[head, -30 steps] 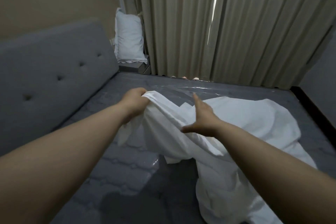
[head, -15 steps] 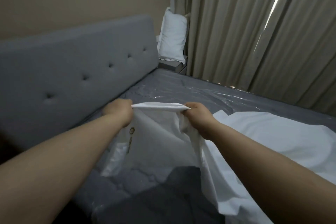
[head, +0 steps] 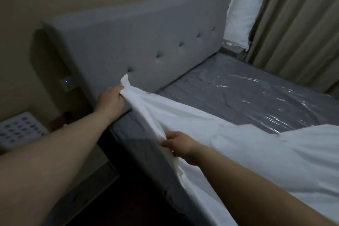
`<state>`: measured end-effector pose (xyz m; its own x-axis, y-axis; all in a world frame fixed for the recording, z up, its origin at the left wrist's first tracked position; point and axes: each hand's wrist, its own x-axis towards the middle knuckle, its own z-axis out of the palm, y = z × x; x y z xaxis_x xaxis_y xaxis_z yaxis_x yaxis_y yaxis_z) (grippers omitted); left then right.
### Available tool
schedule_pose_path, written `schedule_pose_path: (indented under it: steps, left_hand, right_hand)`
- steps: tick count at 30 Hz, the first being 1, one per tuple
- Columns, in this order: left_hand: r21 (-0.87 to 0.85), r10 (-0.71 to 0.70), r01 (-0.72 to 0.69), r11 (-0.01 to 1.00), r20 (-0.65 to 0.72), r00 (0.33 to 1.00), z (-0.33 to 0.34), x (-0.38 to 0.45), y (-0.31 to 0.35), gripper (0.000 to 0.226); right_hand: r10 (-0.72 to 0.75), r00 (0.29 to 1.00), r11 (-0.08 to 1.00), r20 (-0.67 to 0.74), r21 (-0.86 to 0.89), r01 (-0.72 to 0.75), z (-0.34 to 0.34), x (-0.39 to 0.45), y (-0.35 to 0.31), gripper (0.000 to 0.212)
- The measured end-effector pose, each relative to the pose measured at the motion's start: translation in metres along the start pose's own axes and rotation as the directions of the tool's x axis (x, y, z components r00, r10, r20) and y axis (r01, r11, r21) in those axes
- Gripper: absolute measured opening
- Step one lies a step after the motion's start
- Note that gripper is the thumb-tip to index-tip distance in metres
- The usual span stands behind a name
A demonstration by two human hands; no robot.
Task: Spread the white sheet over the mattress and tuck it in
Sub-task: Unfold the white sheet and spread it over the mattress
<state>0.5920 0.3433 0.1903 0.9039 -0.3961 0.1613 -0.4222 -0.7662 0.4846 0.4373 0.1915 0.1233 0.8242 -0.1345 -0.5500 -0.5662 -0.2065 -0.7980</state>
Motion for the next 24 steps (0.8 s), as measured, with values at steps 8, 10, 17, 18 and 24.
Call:
schedule_pose_path:
  steps: [8, 10, 17, 18, 24]
  left_hand:
    - [0.57, -0.383, -0.117, 0.813, 0.676, 0.63, 0.072, -0.031, -0.146, 0.031]
    - [0.587, -0.414, -0.202, 0.784, 0.737, 0.534, 0.078, -0.034, -0.144, 0.034]
    - [0.429, -0.27, -0.128, 0.894, 0.744, 0.612, 0.112, 0.02, -0.101, 0.041]
    - [0.41, -0.252, -0.13, 0.903, 0.749, 0.613, 0.122, 0.029, -0.092, 0.041]
    - [0.332, -0.238, -0.078, 0.94, 0.803, 0.546, 0.202, 0.072, -0.067, 0.044]
  right_hand:
    - [0.182, 0.981, 0.969, -0.062, -0.158, -0.19, 0.007, 0.059, 0.023, 0.024]
    - [0.2, 0.971, 0.956, -0.133, -0.19, -0.223, -0.009, 0.071, 0.03, 0.024]
    - [0.267, 0.935, 0.901, -0.231, -0.284, -0.328, -0.061, 0.119, 0.062, 0.028]
    - [0.265, 0.935, 0.888, -0.235, -0.319, -0.331, -0.067, 0.125, 0.066, 0.027]
    - [0.269, 0.935, 0.83, -0.232, -0.436, -0.347, -0.106, 0.186, 0.093, 0.033]
